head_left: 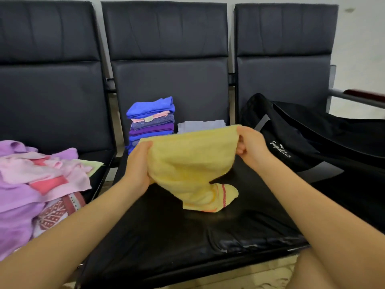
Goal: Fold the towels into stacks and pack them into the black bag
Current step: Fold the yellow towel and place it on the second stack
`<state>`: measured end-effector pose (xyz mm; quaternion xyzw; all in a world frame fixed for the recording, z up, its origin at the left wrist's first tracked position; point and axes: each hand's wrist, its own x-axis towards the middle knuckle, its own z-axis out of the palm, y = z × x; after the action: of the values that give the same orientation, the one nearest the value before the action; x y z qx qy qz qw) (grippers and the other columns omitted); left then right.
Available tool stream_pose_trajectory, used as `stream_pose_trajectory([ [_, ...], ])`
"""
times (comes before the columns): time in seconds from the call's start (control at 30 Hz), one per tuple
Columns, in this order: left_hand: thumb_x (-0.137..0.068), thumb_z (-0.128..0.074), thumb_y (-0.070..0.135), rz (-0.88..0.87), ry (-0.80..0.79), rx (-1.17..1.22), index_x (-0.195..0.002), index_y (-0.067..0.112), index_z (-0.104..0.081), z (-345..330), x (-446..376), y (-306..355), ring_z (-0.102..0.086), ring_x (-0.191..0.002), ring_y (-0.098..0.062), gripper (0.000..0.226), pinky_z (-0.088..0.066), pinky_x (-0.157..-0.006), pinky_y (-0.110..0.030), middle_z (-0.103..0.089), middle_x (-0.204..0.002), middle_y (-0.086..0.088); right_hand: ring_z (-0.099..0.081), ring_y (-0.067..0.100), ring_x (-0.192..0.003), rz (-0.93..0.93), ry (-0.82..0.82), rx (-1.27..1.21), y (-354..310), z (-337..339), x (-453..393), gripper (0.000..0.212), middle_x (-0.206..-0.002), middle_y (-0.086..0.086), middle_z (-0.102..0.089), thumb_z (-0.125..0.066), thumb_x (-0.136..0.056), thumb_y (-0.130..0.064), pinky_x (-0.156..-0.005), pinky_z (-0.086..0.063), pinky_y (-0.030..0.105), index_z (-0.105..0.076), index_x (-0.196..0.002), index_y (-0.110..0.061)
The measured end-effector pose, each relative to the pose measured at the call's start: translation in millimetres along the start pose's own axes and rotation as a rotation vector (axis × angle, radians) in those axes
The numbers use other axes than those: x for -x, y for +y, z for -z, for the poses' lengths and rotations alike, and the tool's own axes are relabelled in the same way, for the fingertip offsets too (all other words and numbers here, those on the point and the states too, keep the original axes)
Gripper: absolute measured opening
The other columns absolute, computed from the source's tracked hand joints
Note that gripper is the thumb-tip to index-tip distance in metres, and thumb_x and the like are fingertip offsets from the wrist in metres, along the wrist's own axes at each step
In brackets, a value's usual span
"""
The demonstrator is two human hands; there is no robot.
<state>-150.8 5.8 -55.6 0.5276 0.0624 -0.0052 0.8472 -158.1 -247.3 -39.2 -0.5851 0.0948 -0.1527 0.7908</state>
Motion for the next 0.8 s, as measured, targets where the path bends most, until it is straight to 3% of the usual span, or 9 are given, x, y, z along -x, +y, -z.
stream_pose_trajectory([
  [0.1, -0.088, -0.061, 0.030, -0.116, 0.043, -0.179, -0.112, 0.026, -0.059, -6, -5, 9, -0.062, -0.101, -0.017, 0.025, -0.050, -0.088, -0.038, -0.066, -0.111, 0.000, -0.027, 0.007, -0.040, -0.017, -0.015, -0.198, -8, -3, -9, 0.032, -0.051, -0.004, -0.035, -0.048, -0.092, -0.005, -0.039, -0.022, 0.021, -0.044, -0.062, -0.016],
  [0.17, -0.092, -0.058, 0.033, -0.196, 0.052, -0.359, -0.109, 0.028, -0.055, -7, -10, 6, -0.057, -0.103, -0.017, 0.018, -0.046, -0.093, -0.039, -0.061, -0.113, 0.000, -0.034, 0.008, -0.045, -0.039, 0.061, -0.187, -1, -5, -19, 0.024, -0.056, -0.003, -0.041, -0.051, -0.090, -0.007, -0.044, -0.030, 0.021, -0.053, -0.067, -0.015],
  [0.27, -0.097, -0.050, 0.029, -0.165, -0.015, -0.671, -0.115, 0.020, -0.055, 6, -19, -14, -0.053, -0.107, -0.019, 0.021, -0.044, -0.101, -0.043, -0.056, -0.116, -0.001, -0.054, 0.017, -0.069, -0.165, 0.139, -0.081, 22, -3, -22, 0.010, -0.070, 0.002, -0.059, -0.054, -0.091, -0.008, -0.066, -0.047, 0.026, -0.063, -0.088, -0.010],
  [0.33, -0.096, -0.050, 0.025, -0.049, -0.077, -0.882, -0.124, 0.017, -0.055, 24, -22, -32, -0.054, -0.109, -0.021, 0.030, -0.044, -0.101, -0.044, -0.056, -0.117, -0.001, -0.060, 0.025, -0.085, -0.328, 0.042, 0.189, 47, 6, -16, 0.019, -0.087, 0.013, -0.071, -0.045, -0.100, -0.012, -0.077, -0.049, 0.027, -0.060, -0.102, -0.002],
  [0.4, -0.094, -0.052, 0.027, 0.068, -0.103, -1.038, -0.125, 0.018, -0.056, 44, -24, -46, -0.054, -0.113, -0.023, 0.033, -0.045, -0.101, -0.043, -0.056, -0.122, -0.002, -0.061, 0.029, -0.090, -0.386, -0.081, 0.666, 71, 18, -13, 0.036, -0.110, 0.022, -0.068, -0.046, -0.101, -0.024, -0.071, -0.050, 0.029, -0.060, -0.113, 0.007],
  [0.5, -0.094, -0.054, 0.041, 0.110, -0.130, -1.217, -0.112, 0.019, -0.057, 62, -19, -56, -0.057, -0.097, -0.014, 0.028, -0.048, -0.091, -0.034, -0.058, -0.104, 0.003, -0.058, 0.022, -0.066, -0.354, -0.163, 1.049, 83, 27, -14, 0.055, -0.084, 0.012, -0.066, -0.052, -0.094, -0.046, -0.053, -0.045, 0.025, -0.067, -0.104, 0.006],
  [0.6, -0.088, -0.047, 0.062, 0.100, -0.199, -1.445, -0.090, 0.013, -0.063, 64, -8, -56, -0.059, -0.081, -0.014, 0.052, -0.044, -0.074, -0.028, -0.064, -0.088, -0.003, -0.054, 0.016, -0.058, -0.357, -0.261, 1.259, 79, 26, -9, 0.057, -0.071, 0.006, -0.060, -0.054, -0.085, -0.064, -0.050, -0.045, 0.023, -0.062, -0.086, -0.007],
  [0.73, -0.081, -0.060, 0.062, 0.204, -0.328, -1.438, -0.065, 0.021, -0.060, 62, 6, -58, -0.055, -0.069, -0.006, 0.044, -0.038, -0.060, -0.022, -0.059, -0.069, 0.010, -0.048, 0.011, -0.068, -0.388, -0.599, 1.165, 87, 25, 3, 0.030, -0.078, -0.003, -0.052, -0.068, -0.084, -0.045, -0.058, -0.040, 0.020, -0.058, -0.085, -0.017],
  [0.8, -0.082, -0.068, 0.048, 0.224, -0.404, -1.343, -0.077, 0.024, -0.065, 61, 8, -64, -0.059, -0.084, -0.005, 0.025, -0.042, -0.067, -0.019, -0.064, -0.088, 0.012, -0.050, 0.012, -0.074, -0.319, -0.626, 1.026, 89, 19, 5, 0.024, -0.083, 0.000, -0.055, -0.066, -0.088, -0.031, -0.066, -0.041, 0.020, -0.062, -0.086, -0.008],
])
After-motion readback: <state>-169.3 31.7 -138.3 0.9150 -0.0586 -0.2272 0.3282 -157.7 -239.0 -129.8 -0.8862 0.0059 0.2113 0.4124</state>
